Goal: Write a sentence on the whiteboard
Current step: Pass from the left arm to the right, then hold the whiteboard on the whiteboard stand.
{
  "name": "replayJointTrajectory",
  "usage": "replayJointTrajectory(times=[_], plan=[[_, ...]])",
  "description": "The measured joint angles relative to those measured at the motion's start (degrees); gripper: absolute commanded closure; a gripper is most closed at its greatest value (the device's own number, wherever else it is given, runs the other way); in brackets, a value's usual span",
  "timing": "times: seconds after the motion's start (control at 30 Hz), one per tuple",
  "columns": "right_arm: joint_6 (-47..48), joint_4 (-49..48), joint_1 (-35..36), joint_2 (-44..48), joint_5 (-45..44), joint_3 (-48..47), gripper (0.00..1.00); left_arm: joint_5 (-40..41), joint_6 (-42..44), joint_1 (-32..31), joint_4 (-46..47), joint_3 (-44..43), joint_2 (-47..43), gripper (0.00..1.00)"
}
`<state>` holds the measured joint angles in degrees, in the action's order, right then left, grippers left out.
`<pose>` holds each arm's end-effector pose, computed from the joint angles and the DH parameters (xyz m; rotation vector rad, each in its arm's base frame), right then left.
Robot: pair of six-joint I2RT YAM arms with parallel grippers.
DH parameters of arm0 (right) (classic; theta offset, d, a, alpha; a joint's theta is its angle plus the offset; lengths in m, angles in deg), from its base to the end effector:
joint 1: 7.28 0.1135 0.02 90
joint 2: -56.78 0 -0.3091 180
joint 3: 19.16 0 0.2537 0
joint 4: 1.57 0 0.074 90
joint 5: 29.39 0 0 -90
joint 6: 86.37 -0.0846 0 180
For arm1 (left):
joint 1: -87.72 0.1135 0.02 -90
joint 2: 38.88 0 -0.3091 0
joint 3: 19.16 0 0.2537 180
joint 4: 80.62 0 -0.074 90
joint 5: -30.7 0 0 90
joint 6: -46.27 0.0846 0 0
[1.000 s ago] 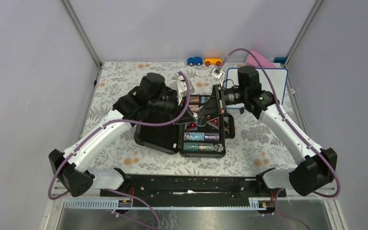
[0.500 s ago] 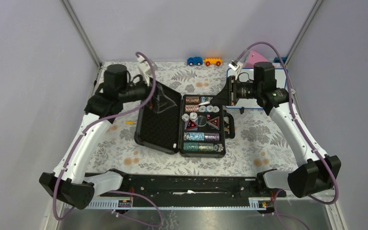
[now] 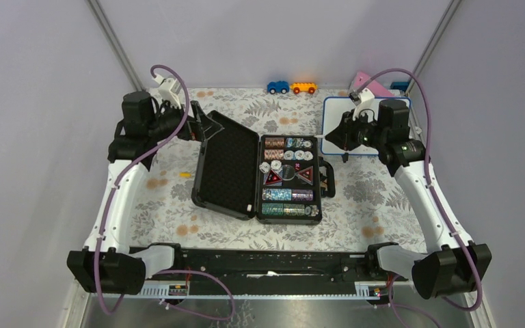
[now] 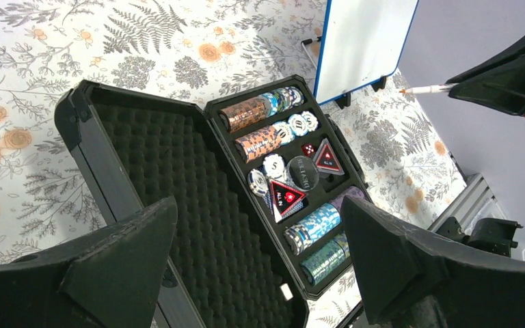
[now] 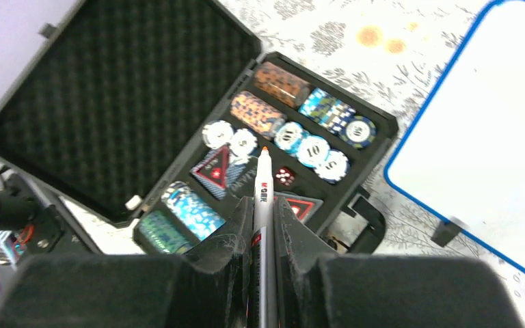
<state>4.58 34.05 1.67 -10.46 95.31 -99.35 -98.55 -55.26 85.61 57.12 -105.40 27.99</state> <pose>0.2692 0.0912 0.4001 -0.5615 1.8710 0.6849 0.2643 -0.0633 0.4276 0.2937 1.9426 -0.8275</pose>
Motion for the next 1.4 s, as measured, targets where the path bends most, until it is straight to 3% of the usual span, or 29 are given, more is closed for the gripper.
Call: replayJointTrajectory(times=[0.6,0.93,1.4], plan=[[6.75,-20.41,-1.03,-5.31,-20.65,9.53,1.0,-1.36,-2.08,0.33,2.67,0.76,1.2,0.01],[6.67,-28.74,-2.75,-9.18,-23.15,10.64,1.0,-1.75,-2.08,0.33,2.84,0.7,4.85,0.01],[6.75,-31.8,-3.17,-14.43,-23.08,10.27,1.0,-2.62,-2.49,0.33,3.91,0.66,5.38,0.01]])
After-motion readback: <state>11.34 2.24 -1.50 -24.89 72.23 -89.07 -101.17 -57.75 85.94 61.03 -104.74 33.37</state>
